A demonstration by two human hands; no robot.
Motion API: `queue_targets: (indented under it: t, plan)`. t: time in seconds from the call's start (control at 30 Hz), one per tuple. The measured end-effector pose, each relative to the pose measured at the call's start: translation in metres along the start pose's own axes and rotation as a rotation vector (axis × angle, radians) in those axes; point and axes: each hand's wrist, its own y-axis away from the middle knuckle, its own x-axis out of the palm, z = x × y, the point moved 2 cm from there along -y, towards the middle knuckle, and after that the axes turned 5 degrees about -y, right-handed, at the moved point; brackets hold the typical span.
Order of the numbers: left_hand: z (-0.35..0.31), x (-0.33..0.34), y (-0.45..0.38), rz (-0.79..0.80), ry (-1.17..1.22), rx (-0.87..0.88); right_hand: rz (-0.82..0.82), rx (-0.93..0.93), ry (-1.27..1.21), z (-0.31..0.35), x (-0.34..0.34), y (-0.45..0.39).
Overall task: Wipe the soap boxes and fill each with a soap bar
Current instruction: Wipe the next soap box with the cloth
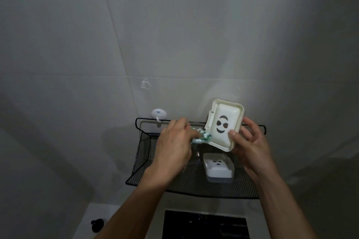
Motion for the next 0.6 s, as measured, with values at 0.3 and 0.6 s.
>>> queue_targets:
  t: [0.3,0.6]
  plan:
    - [0.036,0.063,0.024,0.329,-0.02,-0.123,0.071,-0.134,0.326,0.003,-0.004,0.002]
    - [0.052,0.031,0.005,0.165,0.473,-0.266,0.224,-0.308,0.886,0.008,0.009,0.012]
